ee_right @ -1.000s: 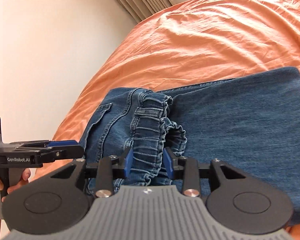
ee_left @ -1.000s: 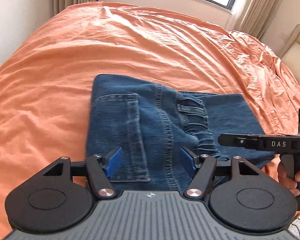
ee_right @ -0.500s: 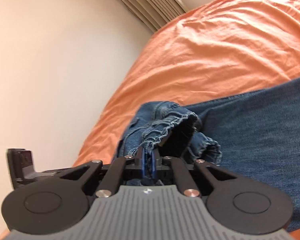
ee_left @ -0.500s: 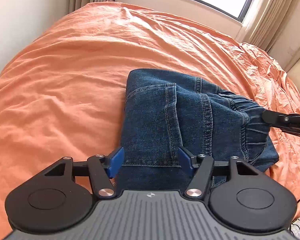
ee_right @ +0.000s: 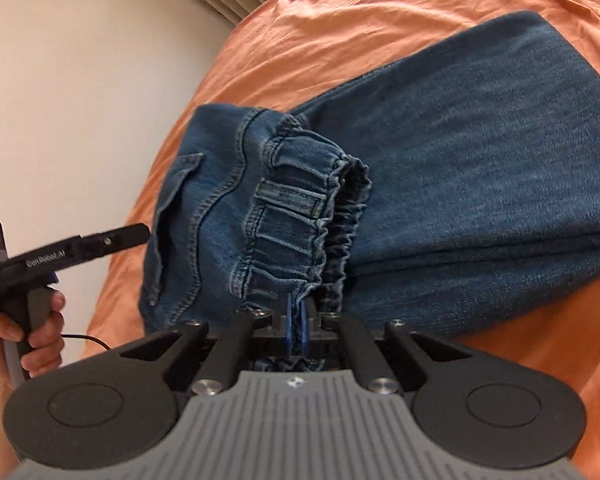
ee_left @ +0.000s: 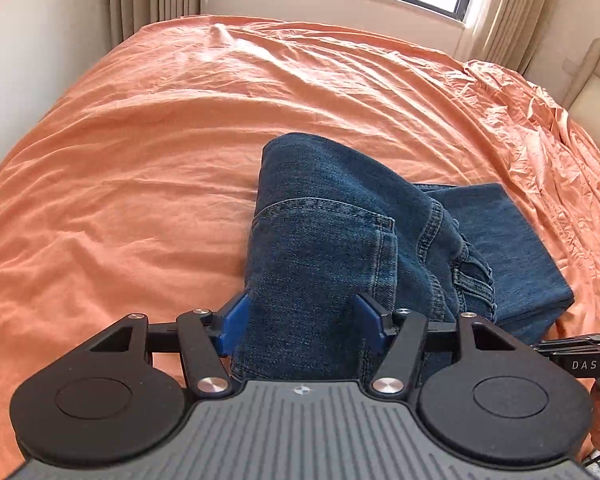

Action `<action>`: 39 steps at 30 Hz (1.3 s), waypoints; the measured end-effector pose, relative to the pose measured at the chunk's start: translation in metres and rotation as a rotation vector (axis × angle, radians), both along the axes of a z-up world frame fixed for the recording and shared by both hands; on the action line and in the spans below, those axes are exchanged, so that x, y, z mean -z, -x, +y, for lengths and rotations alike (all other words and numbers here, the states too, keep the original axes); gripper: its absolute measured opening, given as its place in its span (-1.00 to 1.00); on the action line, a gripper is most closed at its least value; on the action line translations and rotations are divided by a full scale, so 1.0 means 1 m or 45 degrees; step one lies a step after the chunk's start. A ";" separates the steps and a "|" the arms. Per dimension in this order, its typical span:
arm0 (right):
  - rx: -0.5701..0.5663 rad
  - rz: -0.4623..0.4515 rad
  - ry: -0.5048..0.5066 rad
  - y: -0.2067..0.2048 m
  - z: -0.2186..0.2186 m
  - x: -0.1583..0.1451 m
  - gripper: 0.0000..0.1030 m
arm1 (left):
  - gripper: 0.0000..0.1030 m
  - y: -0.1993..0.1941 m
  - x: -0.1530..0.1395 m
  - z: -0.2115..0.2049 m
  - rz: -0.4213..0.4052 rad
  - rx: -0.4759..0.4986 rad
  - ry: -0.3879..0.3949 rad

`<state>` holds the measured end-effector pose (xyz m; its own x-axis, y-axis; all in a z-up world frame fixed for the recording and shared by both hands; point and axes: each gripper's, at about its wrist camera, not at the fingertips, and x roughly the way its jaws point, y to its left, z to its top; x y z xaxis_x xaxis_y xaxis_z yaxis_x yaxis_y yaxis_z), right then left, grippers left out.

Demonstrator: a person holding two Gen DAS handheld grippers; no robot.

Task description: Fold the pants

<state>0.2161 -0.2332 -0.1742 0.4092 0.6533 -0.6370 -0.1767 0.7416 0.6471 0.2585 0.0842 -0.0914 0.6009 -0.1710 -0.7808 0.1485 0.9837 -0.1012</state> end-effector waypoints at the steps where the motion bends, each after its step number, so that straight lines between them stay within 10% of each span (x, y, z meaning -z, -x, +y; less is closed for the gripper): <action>1: 0.000 -0.002 0.015 -0.002 0.003 0.003 -1.00 | 0.37 -0.004 0.006 -0.003 0.012 -0.004 -0.027; 7: -0.044 -0.051 0.002 -0.005 0.005 -0.006 -0.83 | 0.36 -0.020 0.028 -0.003 0.106 -0.054 -0.077; 11: -0.036 -0.089 -0.078 -0.012 -0.007 -0.017 -0.10 | 0.33 -0.026 0.033 0.003 0.158 -0.053 -0.048; 16: 0.085 -0.037 -0.207 -0.038 -0.023 -0.011 -0.04 | 0.33 -0.030 0.036 0.007 0.183 -0.058 -0.026; 24: 0.195 0.202 -0.520 -0.077 -0.027 0.036 -0.19 | 0.33 -0.033 0.039 0.015 0.201 -0.065 0.033; 28: 0.211 0.202 -0.546 -0.083 -0.024 0.036 -0.58 | 0.33 -0.033 0.039 0.016 0.199 -0.062 0.037; 39: 0.008 -0.261 -0.201 -0.069 0.021 -0.122 -0.73 | 0.32 -0.016 -0.006 0.038 0.029 -0.126 0.141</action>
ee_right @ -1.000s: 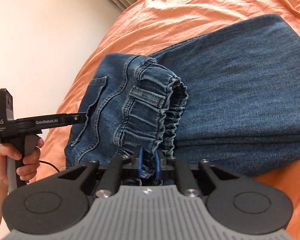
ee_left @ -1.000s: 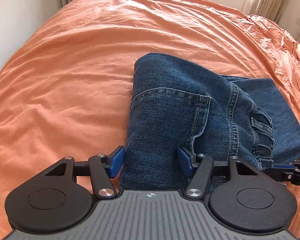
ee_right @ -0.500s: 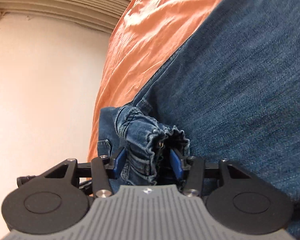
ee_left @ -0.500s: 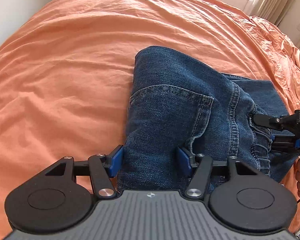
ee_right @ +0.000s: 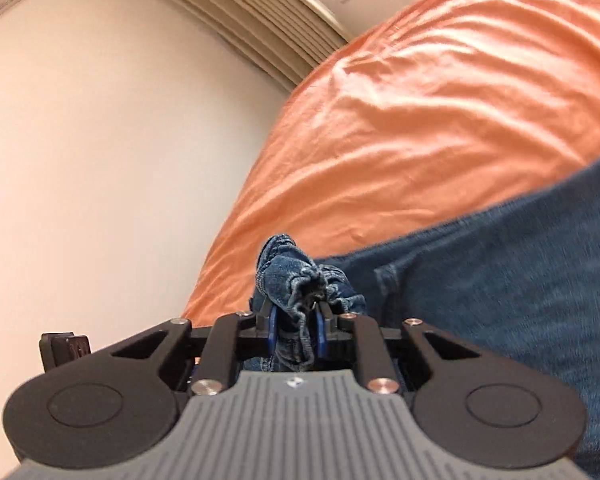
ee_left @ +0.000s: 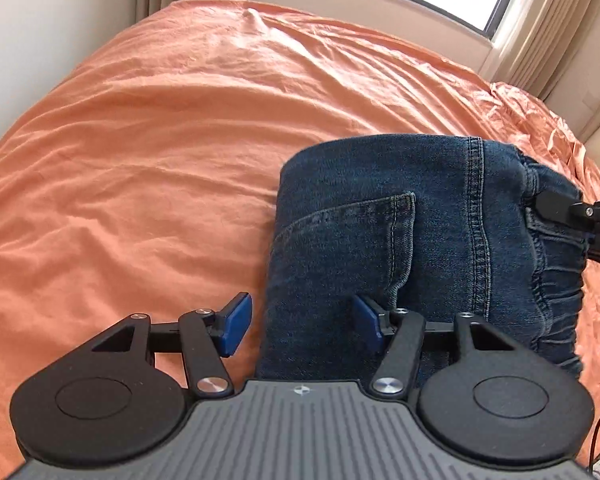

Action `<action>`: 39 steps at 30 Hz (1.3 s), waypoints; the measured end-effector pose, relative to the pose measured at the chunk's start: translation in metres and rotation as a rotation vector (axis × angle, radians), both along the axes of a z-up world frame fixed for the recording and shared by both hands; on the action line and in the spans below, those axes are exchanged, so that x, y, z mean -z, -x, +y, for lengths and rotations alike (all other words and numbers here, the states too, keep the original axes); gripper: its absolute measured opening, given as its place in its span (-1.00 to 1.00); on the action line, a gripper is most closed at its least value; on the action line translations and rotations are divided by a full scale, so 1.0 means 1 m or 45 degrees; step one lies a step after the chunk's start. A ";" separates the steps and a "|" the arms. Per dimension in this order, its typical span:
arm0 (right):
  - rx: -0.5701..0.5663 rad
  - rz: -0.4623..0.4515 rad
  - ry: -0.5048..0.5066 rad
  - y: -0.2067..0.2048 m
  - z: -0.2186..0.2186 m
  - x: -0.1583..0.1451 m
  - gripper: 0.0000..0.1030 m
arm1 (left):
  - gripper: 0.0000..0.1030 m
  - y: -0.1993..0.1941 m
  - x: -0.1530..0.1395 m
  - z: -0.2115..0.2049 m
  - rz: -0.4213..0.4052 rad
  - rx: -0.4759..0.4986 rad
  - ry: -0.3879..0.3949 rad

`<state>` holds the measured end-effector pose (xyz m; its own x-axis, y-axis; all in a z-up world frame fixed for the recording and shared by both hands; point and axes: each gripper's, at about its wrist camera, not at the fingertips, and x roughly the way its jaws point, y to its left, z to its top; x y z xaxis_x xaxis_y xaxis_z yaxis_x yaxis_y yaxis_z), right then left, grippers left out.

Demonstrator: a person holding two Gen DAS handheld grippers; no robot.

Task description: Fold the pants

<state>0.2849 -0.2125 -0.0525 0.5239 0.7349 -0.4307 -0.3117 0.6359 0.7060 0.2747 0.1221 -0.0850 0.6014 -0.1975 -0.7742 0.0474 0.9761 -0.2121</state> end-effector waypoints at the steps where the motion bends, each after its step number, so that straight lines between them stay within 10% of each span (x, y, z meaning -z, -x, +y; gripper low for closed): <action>1: -0.010 -0.040 0.028 0.000 0.007 -0.019 -0.73 | 0.32 0.002 -0.007 0.004 -0.024 -0.022 0.022; 8: -0.024 -0.211 0.227 -0.008 0.033 -0.125 -0.74 | 0.32 -0.001 -0.040 0.016 -0.116 -0.088 0.104; 14: 0.080 -0.170 0.317 -0.017 -0.004 -0.141 -0.75 | 0.27 -0.021 -0.042 -0.011 -0.155 -0.014 0.096; 19: 0.193 -0.079 0.335 -0.024 -0.063 -0.105 -0.75 | 0.22 -0.045 -0.025 -0.044 -0.148 0.075 0.110; 29: 0.396 0.273 0.309 -0.065 -0.173 0.069 -0.77 | 0.16 -0.099 0.026 -0.104 -0.118 0.173 -0.020; 39: 0.379 0.347 0.284 -0.089 -0.186 0.140 -0.73 | -0.15 -0.139 0.064 -0.128 -0.073 0.200 -0.299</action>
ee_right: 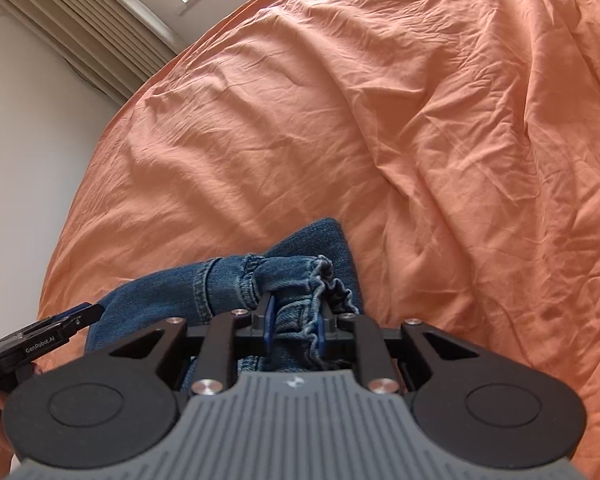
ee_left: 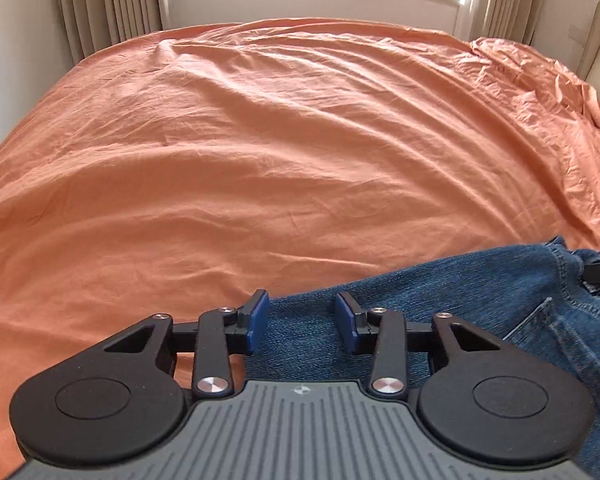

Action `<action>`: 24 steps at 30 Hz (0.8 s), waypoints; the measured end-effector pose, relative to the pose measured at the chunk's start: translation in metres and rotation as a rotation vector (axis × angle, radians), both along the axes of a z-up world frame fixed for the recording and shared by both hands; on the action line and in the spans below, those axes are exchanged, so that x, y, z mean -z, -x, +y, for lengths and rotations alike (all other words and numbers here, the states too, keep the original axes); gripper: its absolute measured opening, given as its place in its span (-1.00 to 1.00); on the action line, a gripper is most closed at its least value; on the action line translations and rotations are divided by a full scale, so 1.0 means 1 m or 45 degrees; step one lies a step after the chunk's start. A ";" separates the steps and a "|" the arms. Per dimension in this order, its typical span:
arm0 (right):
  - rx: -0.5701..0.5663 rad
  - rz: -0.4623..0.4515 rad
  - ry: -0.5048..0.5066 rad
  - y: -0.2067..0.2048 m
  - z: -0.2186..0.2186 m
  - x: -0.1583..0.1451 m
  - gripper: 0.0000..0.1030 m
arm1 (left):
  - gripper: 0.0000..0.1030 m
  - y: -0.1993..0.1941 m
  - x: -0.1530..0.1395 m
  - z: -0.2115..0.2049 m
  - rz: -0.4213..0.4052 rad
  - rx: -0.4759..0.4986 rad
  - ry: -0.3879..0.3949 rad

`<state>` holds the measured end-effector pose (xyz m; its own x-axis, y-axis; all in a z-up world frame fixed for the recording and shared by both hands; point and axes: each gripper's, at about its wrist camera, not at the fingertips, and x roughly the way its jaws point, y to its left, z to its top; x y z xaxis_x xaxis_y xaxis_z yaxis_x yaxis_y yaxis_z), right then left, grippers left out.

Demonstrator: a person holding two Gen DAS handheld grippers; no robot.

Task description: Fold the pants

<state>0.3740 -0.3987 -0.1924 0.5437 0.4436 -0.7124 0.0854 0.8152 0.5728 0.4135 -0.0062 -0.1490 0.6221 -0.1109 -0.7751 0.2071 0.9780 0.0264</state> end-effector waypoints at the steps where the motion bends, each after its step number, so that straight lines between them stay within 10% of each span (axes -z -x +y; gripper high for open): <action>1: 0.011 0.002 -0.014 0.000 -0.001 0.003 -0.72 | -0.16 -0.002 0.003 -0.002 0.008 0.005 -0.019; 9: 0.003 -0.009 0.041 0.002 0.006 -0.004 -0.70 | -0.20 0.002 0.002 -0.016 0.014 0.034 -0.147; 24: -0.022 -0.204 0.443 0.097 0.018 -0.086 0.14 | -0.21 0.087 -0.047 -0.025 0.004 0.176 -0.216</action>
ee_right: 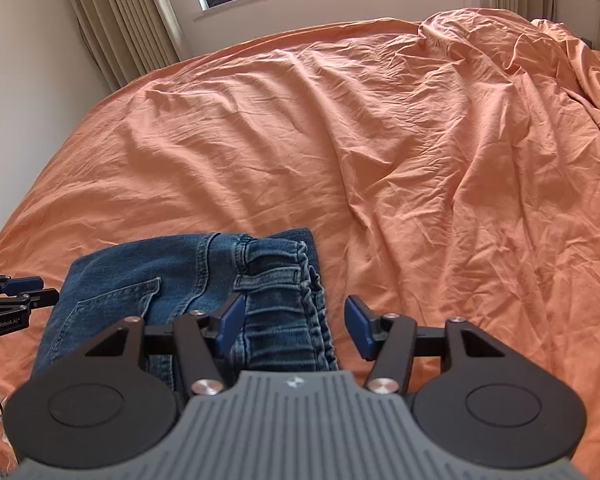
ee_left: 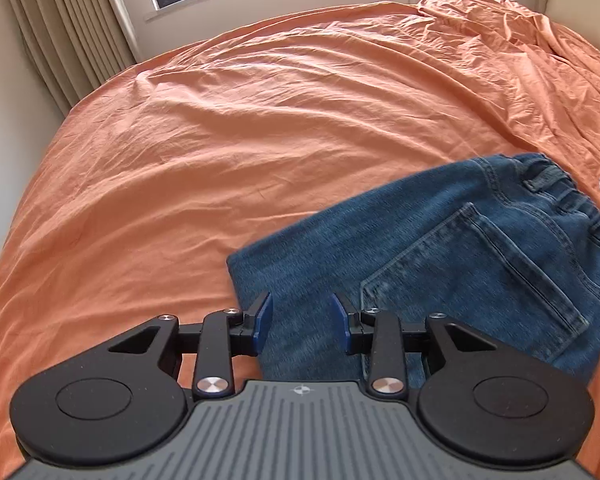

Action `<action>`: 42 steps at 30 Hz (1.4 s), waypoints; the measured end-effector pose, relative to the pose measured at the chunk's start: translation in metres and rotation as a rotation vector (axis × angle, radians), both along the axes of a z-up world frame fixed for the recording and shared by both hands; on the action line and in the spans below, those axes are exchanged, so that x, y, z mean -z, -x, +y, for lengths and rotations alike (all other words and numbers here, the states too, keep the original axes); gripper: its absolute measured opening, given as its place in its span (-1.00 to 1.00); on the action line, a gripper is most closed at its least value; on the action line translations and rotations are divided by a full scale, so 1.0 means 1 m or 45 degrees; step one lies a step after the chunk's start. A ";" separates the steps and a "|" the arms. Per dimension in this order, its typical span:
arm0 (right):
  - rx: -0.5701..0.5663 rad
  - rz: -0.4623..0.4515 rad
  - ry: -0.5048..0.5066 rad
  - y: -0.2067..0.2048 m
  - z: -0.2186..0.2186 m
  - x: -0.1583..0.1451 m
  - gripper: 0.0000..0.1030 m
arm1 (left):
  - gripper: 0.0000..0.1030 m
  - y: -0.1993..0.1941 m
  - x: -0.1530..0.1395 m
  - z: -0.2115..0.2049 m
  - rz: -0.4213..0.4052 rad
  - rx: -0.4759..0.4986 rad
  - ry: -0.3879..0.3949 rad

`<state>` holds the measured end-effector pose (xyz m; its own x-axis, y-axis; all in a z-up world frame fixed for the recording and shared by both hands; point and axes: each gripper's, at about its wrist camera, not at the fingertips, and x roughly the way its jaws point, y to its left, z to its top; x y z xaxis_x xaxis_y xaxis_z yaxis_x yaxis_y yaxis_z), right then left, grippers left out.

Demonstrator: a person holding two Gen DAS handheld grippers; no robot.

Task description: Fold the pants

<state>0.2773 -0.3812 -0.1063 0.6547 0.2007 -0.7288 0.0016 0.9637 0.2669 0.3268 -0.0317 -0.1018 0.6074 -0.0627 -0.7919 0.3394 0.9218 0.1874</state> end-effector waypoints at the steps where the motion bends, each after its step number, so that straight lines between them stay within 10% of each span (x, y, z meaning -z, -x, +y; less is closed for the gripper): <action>1: 0.011 -0.016 -0.002 0.012 -0.003 -0.001 0.23 | -0.19 0.010 -0.001 0.001 0.004 0.014 0.003; 15: 0.387 0.041 -0.784 0.077 -0.044 0.088 0.12 | 0.18 0.117 0.002 0.019 0.149 0.089 -0.006; 19: 0.339 -0.004 -0.739 0.071 -0.043 0.086 -0.20 | 0.24 0.132 0.016 0.010 0.200 0.162 -0.119; 29: 0.303 -0.045 -0.772 0.068 -0.052 0.094 -0.21 | 0.30 0.143 0.051 -0.020 0.213 0.210 -0.378; 34: 0.288 -0.143 -0.775 0.075 -0.052 0.079 -0.72 | -0.53 0.149 0.038 -0.015 0.168 0.185 -0.326; 42: 0.262 -0.154 -0.734 0.088 -0.047 0.059 -0.81 | -0.60 0.143 0.026 -0.005 0.196 0.120 -0.305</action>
<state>0.1895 -0.4278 -0.1654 0.7927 0.4011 -0.4591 0.1091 0.6476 0.7541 0.1842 -0.0367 -0.1281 0.4793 0.0870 -0.8733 0.4627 0.8205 0.3356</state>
